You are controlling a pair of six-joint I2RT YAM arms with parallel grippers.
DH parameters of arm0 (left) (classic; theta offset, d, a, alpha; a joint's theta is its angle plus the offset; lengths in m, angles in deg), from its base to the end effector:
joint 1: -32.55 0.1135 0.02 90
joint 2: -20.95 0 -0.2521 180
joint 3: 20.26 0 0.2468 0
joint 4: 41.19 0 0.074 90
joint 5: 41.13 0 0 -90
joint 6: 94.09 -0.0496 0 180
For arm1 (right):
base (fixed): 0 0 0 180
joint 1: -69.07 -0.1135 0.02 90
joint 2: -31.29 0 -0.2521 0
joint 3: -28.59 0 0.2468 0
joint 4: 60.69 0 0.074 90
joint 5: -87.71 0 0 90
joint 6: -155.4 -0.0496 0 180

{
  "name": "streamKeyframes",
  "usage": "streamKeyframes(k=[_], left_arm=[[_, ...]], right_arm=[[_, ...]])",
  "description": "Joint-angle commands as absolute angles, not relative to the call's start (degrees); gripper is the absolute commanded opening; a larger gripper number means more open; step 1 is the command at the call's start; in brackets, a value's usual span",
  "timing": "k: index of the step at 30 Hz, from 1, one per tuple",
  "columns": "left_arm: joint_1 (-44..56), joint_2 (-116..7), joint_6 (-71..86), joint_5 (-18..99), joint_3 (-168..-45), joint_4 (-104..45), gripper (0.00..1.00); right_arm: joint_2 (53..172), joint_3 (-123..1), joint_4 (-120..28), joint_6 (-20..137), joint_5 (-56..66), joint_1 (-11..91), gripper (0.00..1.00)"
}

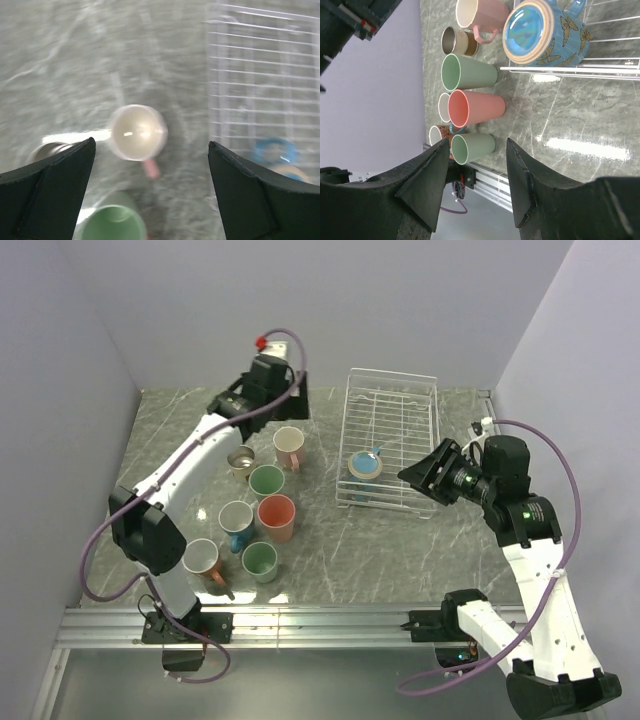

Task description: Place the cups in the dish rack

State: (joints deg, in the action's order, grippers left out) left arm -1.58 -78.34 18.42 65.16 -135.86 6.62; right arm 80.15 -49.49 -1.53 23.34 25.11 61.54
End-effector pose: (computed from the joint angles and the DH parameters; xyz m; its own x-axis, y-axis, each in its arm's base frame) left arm 0.3400 -0.2136 0.3681 -0.5299 -0.0847 -0.8438 0.1490 0.9702 -0.1910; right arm 0.1673 0.0451 0.3649 -0.7101 0.5061 -0.4895 -0.0484 0.6585 0.7510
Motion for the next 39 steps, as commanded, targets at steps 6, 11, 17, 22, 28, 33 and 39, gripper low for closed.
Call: streamKeyframes(k=[6,11,17,22,28,33,39], left_arm=[[6.52,-83.55,20.08,61.19,-136.72,13.93,0.97],[7.67,-86.89,19.3,58.01,-135.49,13.14,0.85],[8.37,-90.49,19.82,58.45,-134.79,12.0,0.72],[9.52,-93.22,19.91,56.52,-135.58,11.38,0.58],[9.69,-97.0,19.82,56.17,-137.86,12.44,0.5],[10.04,-97.97,19.91,53.8,-137.69,11.3,0.25],[10.57,-96.65,21.05,52.48,-139.44,10.68,0.0]], right_arm=[[80.07,-48.85,-2.67,24.79,23.9,61.24,0.56],[81.38,-49.2,-2.41,25.58,23.46,61.16,0.56],[83.05,-50.34,-1.88,26.55,23.11,61.16,0.56],[84.98,-51.66,-1.44,27.69,22.41,60.98,0.56],[87.01,-53.6,-1.44,28.4,21.88,60.37,0.56],[87.27,-53.77,-1.35,28.75,21.09,59.93,0.56],[87.1,-54.04,-1.53,28.92,20.83,59.58,0.56]])
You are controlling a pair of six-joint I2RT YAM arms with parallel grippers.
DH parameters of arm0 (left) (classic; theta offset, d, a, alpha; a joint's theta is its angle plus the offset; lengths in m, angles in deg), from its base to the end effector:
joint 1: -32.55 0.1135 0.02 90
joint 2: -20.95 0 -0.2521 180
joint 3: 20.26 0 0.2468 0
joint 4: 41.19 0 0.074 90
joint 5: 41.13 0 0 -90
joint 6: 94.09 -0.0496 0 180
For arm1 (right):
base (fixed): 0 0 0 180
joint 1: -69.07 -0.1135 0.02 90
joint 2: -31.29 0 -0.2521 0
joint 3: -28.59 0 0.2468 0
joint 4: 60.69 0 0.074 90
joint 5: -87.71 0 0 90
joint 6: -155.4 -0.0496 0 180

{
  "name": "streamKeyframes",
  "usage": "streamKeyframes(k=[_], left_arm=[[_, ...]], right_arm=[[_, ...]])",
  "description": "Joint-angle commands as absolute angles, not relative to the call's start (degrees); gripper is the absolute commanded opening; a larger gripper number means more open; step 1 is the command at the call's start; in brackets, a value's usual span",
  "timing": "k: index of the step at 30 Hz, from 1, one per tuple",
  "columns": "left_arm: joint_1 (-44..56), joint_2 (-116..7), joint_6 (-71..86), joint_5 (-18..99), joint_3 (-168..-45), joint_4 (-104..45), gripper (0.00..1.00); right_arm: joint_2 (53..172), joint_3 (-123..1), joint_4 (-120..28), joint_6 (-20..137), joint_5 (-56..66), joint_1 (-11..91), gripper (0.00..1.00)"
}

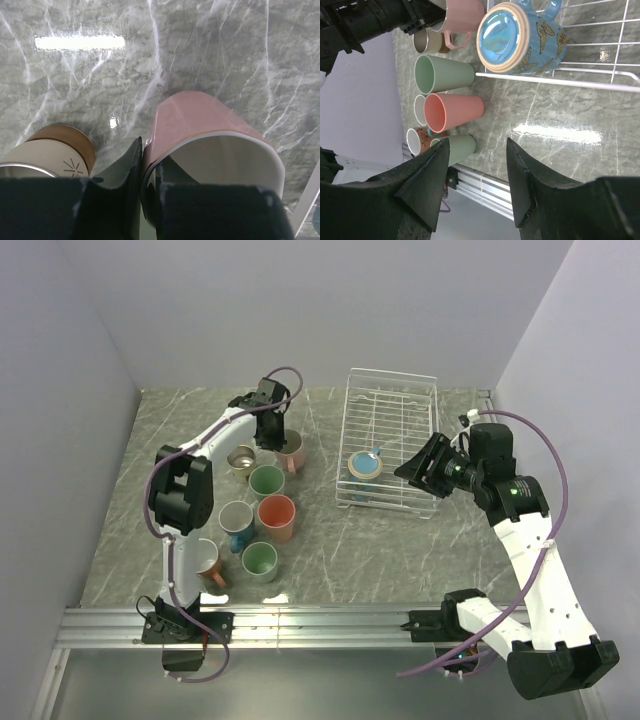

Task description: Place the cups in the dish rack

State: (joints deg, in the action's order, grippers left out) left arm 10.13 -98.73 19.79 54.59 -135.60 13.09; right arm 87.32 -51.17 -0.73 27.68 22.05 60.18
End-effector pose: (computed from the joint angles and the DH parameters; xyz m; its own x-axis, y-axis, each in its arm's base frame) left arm 0.4226 -0.1690 0.2085 -0.8558 -0.0826 -0.5106 -0.0163 0.9910 -0.1330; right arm 0.1956 0.0513 0.3514 -0.7490 0.4470 -0.4890 -0.0139 0.7273 0.6862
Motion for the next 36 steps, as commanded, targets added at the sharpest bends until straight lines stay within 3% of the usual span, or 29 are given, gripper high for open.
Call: streamKeyframes(k=[1,4,10,16,19,21,26,36], left_arm=[[10.66,-95.96,21.22,50.91,-139.88,10.68,0.0],[11.28,-94.02,21.23,46.34,-141.2,8.76,0.0],[12.68,-81.9,22.98,22.71,-132.78,-10.47,0.0],[12.95,-72.67,30.87,7.23,-126.09,-25.77,0.0],[13.21,-68.89,39.72,-0.57,-122.67,-37.42,0.0],[13.12,-67.57,46.24,-4.02,-118.28,-46.5,0.01],[12.6,-62.65,60.77,-4.13,-108.79,-65.06,0.0],[6.27,-61.93,68.24,-0.97,-104.99,-74.3,0.0]], right_arm=[[87.1,-54.3,-1.53,29.19,20.82,59.58,0.56],[87.54,-56.23,-1.44,29.71,20.56,59.49,0.56],[90.34,-62.47,-3.63,27.09,24.68,59.49,0.58],[91.58,-61.08,-16.54,18.05,39.53,59.31,0.61],[92.11,-58.7,-22.52,14.09,44.9,58.44,0.9],[91.93,-57.56,-26.73,12.06,46.57,57.65,0.95],[91.49,-57.2,-33.33,8.54,49.3,56.24,0.96],[92.28,-57.74,-42.22,6.42,49.57,52.72,0.98]])
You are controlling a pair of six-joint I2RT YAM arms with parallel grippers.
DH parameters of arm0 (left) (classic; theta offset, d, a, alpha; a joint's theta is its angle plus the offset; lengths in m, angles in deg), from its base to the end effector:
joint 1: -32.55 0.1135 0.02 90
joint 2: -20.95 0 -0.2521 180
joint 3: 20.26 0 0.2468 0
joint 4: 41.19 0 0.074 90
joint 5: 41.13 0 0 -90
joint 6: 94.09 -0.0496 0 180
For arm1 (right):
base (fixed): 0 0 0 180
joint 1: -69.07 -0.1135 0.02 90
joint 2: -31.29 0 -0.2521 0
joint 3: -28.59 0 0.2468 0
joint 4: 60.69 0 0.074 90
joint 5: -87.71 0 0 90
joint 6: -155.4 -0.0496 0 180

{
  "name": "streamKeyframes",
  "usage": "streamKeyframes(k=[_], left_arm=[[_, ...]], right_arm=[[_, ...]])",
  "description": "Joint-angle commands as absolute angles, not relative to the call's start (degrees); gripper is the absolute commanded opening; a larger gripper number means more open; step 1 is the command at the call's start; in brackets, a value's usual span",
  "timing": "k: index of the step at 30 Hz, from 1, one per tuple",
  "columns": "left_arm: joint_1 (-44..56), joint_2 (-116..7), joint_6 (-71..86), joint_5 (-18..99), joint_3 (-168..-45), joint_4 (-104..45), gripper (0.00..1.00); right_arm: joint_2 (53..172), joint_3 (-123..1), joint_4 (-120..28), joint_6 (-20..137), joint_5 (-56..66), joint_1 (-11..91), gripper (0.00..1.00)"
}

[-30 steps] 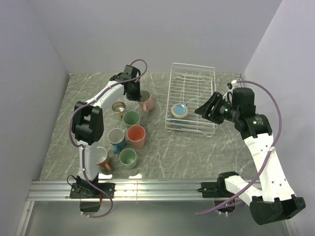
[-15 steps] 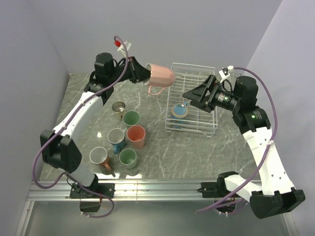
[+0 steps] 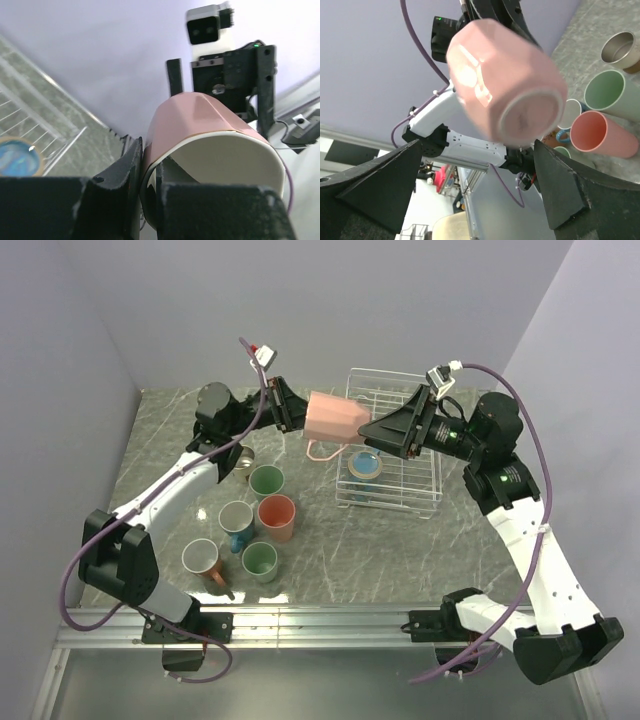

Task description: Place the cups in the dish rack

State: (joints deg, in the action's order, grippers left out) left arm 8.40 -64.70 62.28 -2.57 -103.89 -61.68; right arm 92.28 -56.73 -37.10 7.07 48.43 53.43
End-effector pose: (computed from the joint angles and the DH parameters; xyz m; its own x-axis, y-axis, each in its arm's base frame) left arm 0.3008 -0.1774 0.3894 -0.7378 -0.2950 -0.6071 0.6383 -0.0124 -0.7697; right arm 0.2092 0.0984 0.4370 -0.7731 0.3431 -0.5335 -0.4915 0.2076 0.8458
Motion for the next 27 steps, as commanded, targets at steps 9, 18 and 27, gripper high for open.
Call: streamKeyframes(k=[9,18,27], left_arm=[[2.93,-63.52,73.87,0.09,-104.55,-82.22,0.01],[-0.68,-64.92,72.91,1.76,-103.76,-82.66,0.0],[-2.43,-67.29,72.91,2.9,-104.2,-83.71,0.01]], right_arm=[[90.53,-55.44,-41.52,7.83,48.42,52.37,0.99],[90.79,-58.17,-42.04,7.22,48.16,51.76,1.0],[90.18,-57.9,-41.7,7.74,48.16,51.31,0.39]])
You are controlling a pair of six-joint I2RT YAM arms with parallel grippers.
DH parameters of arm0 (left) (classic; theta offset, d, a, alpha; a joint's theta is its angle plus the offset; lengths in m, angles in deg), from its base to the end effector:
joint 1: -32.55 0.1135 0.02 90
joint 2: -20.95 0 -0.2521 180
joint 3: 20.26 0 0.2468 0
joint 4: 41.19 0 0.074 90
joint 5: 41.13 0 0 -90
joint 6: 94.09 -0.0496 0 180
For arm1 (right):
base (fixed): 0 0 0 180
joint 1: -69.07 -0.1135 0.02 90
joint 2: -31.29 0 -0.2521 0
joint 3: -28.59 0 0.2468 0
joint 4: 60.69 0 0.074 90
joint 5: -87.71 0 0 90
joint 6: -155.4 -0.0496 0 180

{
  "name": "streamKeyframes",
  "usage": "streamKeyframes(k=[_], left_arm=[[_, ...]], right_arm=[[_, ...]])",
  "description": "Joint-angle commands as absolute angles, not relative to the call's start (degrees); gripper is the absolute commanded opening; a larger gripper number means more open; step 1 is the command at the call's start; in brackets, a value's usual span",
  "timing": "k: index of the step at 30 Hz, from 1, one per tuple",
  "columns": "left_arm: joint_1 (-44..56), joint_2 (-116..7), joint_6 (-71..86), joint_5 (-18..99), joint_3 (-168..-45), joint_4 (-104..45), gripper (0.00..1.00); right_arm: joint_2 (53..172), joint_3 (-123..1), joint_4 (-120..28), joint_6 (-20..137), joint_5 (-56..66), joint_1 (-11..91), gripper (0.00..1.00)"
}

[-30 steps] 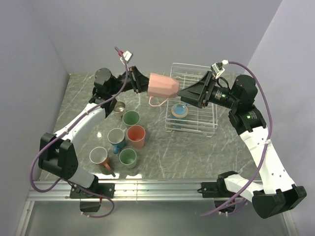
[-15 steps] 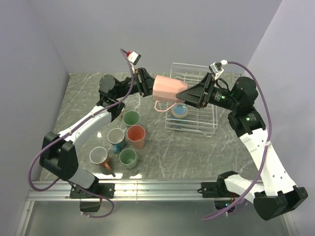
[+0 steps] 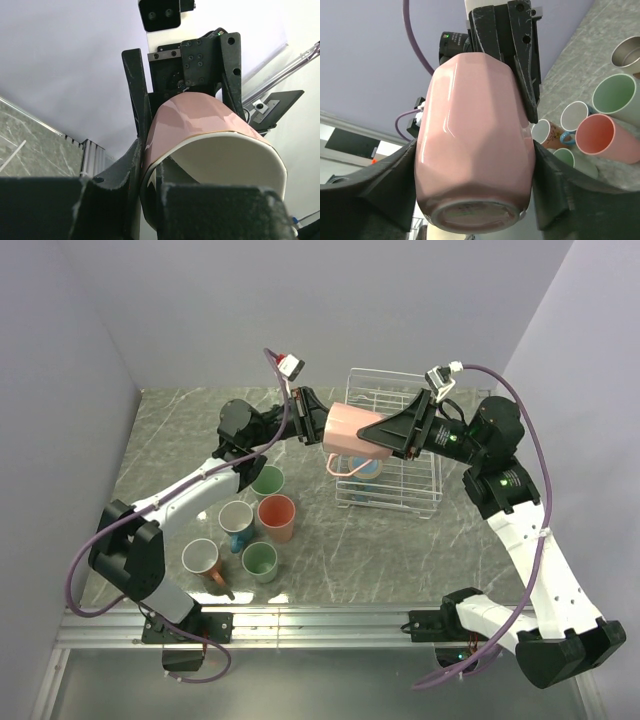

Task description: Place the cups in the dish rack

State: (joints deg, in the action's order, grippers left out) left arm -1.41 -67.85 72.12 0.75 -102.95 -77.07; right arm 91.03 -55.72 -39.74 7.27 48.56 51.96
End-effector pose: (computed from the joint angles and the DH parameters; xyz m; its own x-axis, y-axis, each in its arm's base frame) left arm 0.2722 -0.2279 0.3925 -0.7846 -0.2532 -0.5659 0.6166 -0.2234 -0.7549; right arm 0.2014 0.1022 0.4405 -0.7541 0.3289 -0.5685 -0.5399 0.1826 0.8217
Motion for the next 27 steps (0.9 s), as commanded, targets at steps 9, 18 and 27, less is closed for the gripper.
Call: streamKeyframes(k=[9,18,27], left_arm=[[-2.17,-64.84,60.62,3.95,-105.16,-64.76,0.53],[-0.51,-60.01,40.66,17.56,-107.37,-30.07,0.72],[4.16,-52.45,31.34,41.74,-102.97,-14.46,0.71]], right_arm=[[91.05,-61.68,-34.67,12.4,46.67,51.4,0.0],[92.63,-66.33,-23.79,17.05,40.88,53.86,0.0],[100.9,-85.5,10.86,37.71,-4.29,55.18,0.0]])
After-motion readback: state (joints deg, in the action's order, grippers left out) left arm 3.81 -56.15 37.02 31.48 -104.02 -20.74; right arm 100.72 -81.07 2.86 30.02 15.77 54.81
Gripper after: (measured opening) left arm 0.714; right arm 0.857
